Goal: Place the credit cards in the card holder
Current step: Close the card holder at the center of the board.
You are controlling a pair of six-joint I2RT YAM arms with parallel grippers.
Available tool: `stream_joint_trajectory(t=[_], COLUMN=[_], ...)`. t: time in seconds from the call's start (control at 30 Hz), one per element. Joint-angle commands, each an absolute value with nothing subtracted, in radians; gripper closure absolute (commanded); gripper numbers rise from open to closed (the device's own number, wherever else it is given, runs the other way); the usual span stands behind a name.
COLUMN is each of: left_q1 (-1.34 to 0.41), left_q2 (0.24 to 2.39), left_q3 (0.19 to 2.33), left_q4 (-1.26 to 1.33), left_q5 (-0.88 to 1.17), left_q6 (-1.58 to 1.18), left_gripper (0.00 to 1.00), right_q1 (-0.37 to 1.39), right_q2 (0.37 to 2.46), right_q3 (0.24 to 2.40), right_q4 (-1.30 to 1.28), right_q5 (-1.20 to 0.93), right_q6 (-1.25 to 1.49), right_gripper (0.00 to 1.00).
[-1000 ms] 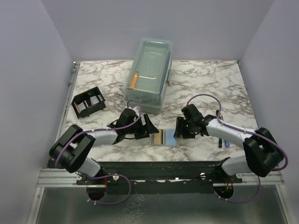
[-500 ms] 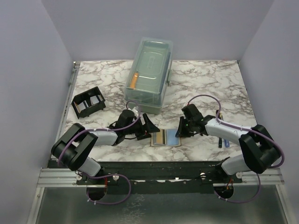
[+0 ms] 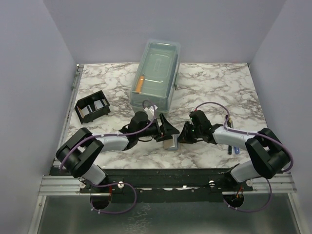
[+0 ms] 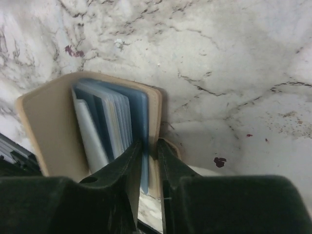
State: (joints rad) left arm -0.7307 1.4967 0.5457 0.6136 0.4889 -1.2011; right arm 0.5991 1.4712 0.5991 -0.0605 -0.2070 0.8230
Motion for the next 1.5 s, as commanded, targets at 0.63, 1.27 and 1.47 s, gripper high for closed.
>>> stream_joint_trajectory(t=[0.63, 1.27, 1.47], left_q1=[-0.756, -0.756, -0.758], left_q2=[1.723, 1.706, 1.712], left_q3=[0.509, 0.473, 0.478], left_q4=[0.687, 0.672, 0.669], left_q5=[0.431, 0.402, 0.403], left_q6=[-1.135, -1.117, -1.115], left_gripper=[0.71, 0.86, 0.87], right_q1=[0.564, 0.45, 0.446], right_q2=[1.194, 1.144, 1.159], right_q3=[0.6, 0.487, 0.483], right_q4=[-0.437, -0.231, -0.197], right_q5=[-0.062, -0.284, -0.309], right_q6=[0.813, 0.813, 0.794], right_gripper=[0.52, 0.8, 0.99])
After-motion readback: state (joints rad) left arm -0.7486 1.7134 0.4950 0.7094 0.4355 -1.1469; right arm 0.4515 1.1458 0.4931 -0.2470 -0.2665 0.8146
